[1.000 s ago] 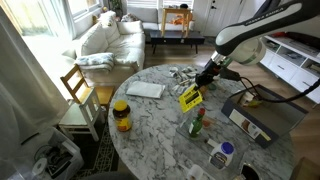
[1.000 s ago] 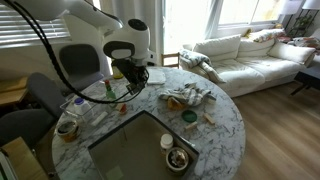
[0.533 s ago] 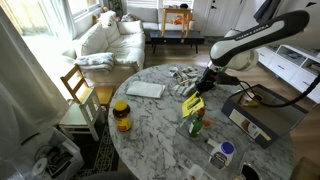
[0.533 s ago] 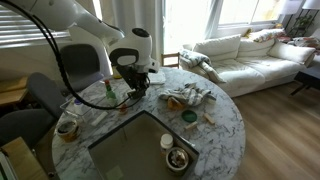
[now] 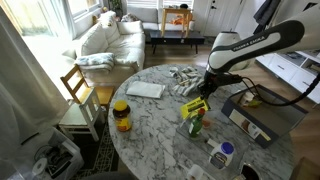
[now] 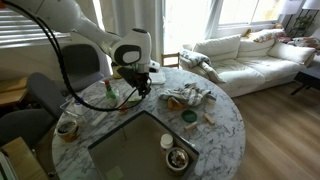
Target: Remove the yellow card in the clear crisper drawer and place it on the table, pick up the yellow and brown bottle and place it in the crisper drawer near the hot sauce green bottle
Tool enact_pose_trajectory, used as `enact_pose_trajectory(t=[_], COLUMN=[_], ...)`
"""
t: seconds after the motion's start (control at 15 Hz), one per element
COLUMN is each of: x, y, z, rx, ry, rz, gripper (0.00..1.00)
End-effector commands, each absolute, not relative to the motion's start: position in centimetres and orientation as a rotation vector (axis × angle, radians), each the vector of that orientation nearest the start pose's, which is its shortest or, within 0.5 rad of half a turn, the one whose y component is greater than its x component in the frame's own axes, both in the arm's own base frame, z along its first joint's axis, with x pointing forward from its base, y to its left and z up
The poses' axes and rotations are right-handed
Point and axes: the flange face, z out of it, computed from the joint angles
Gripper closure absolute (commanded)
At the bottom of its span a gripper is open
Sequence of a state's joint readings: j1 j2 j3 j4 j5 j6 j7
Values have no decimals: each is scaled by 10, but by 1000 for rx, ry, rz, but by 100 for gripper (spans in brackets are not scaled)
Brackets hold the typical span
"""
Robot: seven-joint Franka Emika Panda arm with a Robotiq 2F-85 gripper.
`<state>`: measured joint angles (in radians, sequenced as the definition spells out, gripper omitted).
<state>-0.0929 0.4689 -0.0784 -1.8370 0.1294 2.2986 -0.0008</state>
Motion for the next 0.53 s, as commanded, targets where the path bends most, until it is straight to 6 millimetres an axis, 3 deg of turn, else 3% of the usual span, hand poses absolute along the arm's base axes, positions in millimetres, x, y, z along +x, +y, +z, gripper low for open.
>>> enact_pose_trajectory(t=[0.0,0.2,0.33,0.47], x=[639,648,657,666], y=[-103,-91,-68,-35], z=[303,340,368,396], rx=[-3171,-3258,-3261,-3237], ry=[378,283,126,-74], rz=[55,27,-53,-145], gripper=[35,13,0,0])
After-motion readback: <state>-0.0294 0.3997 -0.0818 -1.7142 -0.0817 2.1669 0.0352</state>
